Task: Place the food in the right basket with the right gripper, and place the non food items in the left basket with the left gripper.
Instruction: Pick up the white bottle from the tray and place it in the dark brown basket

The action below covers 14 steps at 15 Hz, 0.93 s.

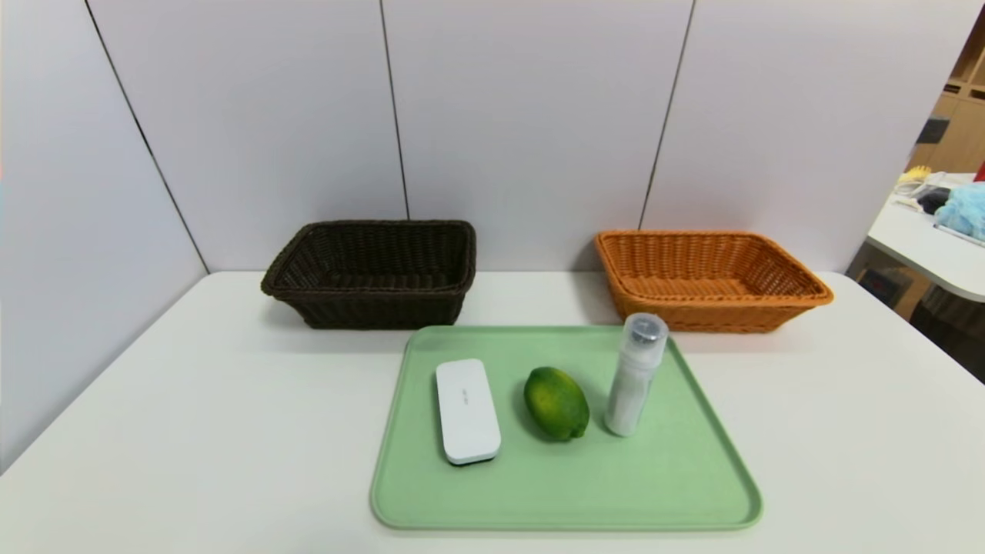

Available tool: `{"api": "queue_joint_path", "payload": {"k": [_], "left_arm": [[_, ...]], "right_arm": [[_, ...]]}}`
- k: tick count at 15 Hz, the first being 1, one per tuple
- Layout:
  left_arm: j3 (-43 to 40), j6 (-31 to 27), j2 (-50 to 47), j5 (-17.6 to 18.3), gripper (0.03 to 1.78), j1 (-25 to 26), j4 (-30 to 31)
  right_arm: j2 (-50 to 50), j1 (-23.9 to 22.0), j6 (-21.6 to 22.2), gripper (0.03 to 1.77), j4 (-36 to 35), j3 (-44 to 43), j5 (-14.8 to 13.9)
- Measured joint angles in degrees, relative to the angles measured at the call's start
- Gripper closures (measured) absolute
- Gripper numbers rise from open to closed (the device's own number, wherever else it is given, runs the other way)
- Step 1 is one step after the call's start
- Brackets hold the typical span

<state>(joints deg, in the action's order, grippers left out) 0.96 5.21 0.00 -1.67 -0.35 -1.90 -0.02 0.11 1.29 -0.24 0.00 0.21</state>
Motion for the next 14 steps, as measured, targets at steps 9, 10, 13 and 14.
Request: {"api": "queue_joint_path", "payload": {"k": [9, 10, 13, 14], "left_arm": [[-0.5, -1.7, 0.0, 0.5, 0.12, 0.0, 2.3], [0.4, -1.7, 0.0, 0.8, 0.12, 0.0, 1.9], [8.8, -1.7, 0.2, 3.9, 0.12, 0.0, -4.7], [12.6, -1.8, 0.5, 5.0, 0.12, 0.0, -8.3]], "right_arm": [[0.0, 0.0, -1.7, 0.1, 0.1, 0.0, 0.5], [0.0, 0.0, -2.4, 0.1, 0.8, -0.7, 1.0], [0.8, 0.0, -2.9, 0.1, 5.8, -8.1, 3.3], [1.5, 0.0, -2.9, 0.1, 8.4, -11.2, 4.1]]}}
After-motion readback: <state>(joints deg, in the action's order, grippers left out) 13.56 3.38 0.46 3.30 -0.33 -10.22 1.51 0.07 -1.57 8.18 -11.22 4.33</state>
